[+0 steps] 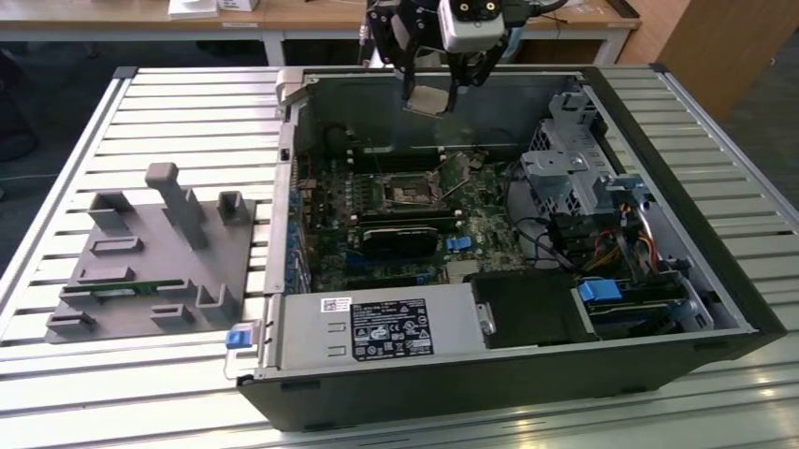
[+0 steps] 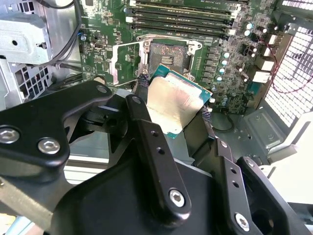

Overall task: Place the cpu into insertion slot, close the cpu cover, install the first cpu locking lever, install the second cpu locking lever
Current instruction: 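Place the cpu into insertion slot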

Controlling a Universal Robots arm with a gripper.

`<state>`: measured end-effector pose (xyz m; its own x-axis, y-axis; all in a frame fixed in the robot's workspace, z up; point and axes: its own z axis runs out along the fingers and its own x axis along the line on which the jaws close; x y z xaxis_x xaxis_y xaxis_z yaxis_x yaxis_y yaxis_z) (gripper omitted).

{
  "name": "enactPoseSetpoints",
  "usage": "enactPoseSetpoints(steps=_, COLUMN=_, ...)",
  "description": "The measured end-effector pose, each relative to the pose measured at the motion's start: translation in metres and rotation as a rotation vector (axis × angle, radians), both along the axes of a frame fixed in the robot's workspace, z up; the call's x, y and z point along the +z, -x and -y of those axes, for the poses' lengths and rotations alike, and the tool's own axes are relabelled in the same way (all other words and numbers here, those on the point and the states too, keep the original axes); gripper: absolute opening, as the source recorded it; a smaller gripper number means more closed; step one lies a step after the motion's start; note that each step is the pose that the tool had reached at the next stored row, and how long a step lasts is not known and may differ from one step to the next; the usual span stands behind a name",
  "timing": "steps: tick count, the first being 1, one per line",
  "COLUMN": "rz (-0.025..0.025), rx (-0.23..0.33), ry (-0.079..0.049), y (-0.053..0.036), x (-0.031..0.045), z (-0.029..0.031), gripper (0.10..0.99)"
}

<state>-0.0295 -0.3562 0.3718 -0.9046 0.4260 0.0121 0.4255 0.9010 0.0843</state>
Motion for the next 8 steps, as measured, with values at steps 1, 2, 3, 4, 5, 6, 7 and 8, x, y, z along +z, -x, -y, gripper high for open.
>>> enactPoseSetpoints(steps=1, rz=0.0000, rx=0.000, ry=0.000, y=0.0000, x=-0.0001, z=0.0000, gripper=0.541)
enactPoseSetpoints(steps=2, rz=0.0000, rx=0.000, ry=0.000, y=0.0000, x=-0.0002, z=0.0000, gripper=0.541)
enactPoseSetpoints(steps=3, rz=0.0000, rx=0.000, ry=0.000, y=0.0000, x=-0.0003, z=0.0000, gripper=0.541)
enactPoseSetpoints(steps=4, rz=0.0000, rx=0.000, ry=0.000, y=0.0000, x=-0.0004, z=0.0000, gripper=0.541)
enactPoseSetpoints(steps=5, rz=0.0000, rx=0.000, ry=0.000, y=0.0000, x=-0.0004, z=0.0000, gripper=0.541)
enactPoseSetpoints(steps=6, rz=0.0000, rx=0.000, ry=0.000, y=0.0000, x=-0.0004, z=0.0000, gripper=0.541)
enactPoseSetpoints(steps=7, rz=0.0000, rx=0.000, ry=0.000, y=0.0000, x=-0.0005, z=0.0000, gripper=0.541)
enactPoseSetpoints(steps=8, rz=0.0000, rx=0.000, ry=0.000, y=0.0000, x=-0.0005, z=0.0000, gripper=0.541)
